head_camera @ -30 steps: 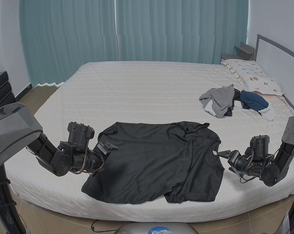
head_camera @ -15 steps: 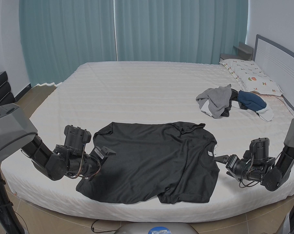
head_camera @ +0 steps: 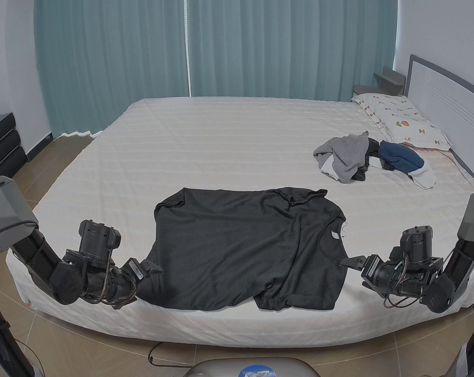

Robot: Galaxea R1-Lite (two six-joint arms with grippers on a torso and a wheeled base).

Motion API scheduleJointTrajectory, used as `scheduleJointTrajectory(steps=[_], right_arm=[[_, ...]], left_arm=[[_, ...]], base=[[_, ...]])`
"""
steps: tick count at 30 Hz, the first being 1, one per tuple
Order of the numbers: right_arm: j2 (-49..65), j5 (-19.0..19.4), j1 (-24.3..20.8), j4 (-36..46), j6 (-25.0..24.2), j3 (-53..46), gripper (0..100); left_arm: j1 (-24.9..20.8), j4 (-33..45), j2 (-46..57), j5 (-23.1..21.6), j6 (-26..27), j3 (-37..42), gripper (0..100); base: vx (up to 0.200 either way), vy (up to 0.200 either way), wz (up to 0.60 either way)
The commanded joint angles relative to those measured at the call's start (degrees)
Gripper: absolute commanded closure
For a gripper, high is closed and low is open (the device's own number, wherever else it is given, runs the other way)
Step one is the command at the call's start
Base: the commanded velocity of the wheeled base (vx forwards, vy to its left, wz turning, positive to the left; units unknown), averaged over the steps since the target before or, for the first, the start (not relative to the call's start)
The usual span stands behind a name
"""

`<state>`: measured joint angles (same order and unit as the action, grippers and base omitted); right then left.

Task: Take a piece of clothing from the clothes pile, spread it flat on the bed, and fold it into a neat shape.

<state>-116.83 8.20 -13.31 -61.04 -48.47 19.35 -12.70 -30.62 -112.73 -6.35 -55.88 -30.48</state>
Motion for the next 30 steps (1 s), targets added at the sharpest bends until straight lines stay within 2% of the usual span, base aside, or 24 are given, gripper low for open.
scheduleJointTrajectory(steps=[1,4,5,11,17,23,24,30], right_arm=[[-0.59,0.06,-0.49,-0.05,0.13,-0.27,0],[-0.59,0.06,-0.49,0.04,0.13,-0.27,0],[-0.68,0.06,-0.49,0.04,0.13,-0.27,0],[-0.76,0.15,-0.40,0.22,0.22,-0.27,0],[-1.47,0.23,-0.49,0.04,0.22,-0.19,0],[-1.55,0.23,-1.01,0.39,0.22,-0.27,0],[-1.55,0.23,-1.45,0.39,0.22,-0.36,0],[-2.26,1.64,-3.12,0.48,0.66,-1.42,0]], left_arm=[[0.84,-0.05,-2.15,-0.06,0.33,0.68,0],[0.93,-0.67,-3.90,0.55,0.86,0.68,0],[1.10,-2.16,-6.01,2.48,1.04,0.15,0],[1.19,-6.64,-10.58,5.38,3.50,-0.37,0],[1.89,-7.52,-13.31,8.02,4.47,-3.36,0],[3.47,-7.61,-14.45,8.37,5.78,-5.30,0],[3.65,-7.61,-14.89,8.46,5.96,-5.56,100],[4.09,-7.61,-14.10,8.55,5.87,-4.77,100]], base=[[0.000,0.000,0.00],[0.000,0.000,0.00],[0.000,0.000,0.00],[0.000,0.000,0.00],[0.000,0.000,0.00],[0.000,0.000,0.00],[0.000,0.000,0.00],[0.000,0.000,0.00]])
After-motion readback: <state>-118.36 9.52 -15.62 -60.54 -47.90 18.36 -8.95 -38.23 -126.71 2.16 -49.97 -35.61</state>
